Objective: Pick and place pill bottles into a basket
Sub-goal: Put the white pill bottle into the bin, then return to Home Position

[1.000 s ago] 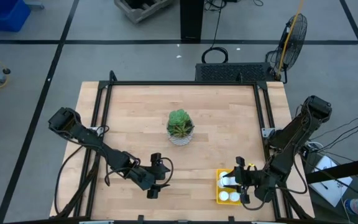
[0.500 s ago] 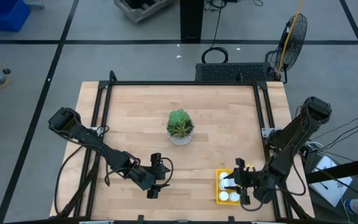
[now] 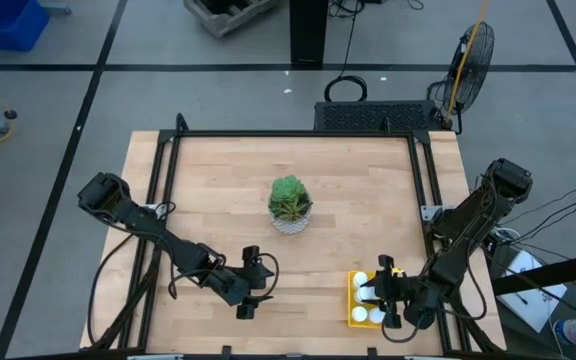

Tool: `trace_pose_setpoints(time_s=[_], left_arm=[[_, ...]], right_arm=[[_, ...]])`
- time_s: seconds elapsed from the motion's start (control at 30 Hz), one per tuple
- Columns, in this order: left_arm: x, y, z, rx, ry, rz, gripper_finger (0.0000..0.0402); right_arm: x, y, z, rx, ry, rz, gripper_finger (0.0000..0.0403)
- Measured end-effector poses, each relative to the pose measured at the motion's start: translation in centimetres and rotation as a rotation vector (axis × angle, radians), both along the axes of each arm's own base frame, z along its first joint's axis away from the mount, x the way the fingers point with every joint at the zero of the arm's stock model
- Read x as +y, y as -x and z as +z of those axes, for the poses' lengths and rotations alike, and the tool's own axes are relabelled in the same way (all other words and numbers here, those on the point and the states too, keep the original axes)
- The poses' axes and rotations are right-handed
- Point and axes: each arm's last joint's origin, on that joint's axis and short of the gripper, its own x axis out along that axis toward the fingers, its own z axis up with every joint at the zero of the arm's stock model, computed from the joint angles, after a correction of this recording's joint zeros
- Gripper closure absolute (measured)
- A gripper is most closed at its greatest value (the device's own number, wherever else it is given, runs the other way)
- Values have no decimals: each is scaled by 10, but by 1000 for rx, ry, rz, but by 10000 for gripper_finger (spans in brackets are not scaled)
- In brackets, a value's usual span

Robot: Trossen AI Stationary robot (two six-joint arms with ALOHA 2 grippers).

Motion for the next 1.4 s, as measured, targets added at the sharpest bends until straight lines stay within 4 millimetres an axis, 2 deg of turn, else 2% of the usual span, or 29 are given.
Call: trace_pose_setpoints(time_s=[0.27, 0.53, 0.67, 0.93, 1.2, 1.4], left_arm=[[0, 0, 0, 0, -1, -1, 118], [0, 0, 0, -1, -1, 0, 125], [0, -1, 0, -2, -4, -2, 120], [1, -1, 0, -2, -6, -4, 126], [1, -1, 0, -4, -19, -15, 128], [0, -3, 2, -30, -20, -25, 123]], right_arm=[[1, -1, -1, -5, -5, 0, 253], [10, -6, -18, 30, 0, 15, 248], [11, -7, -20, 32, -4, 9, 251], [11, -8, -19, 23, -13, 13, 216], [16, -13, -12, -46, -24, 70, 201], [9, -19, 12, -124, 23, 112, 200]])
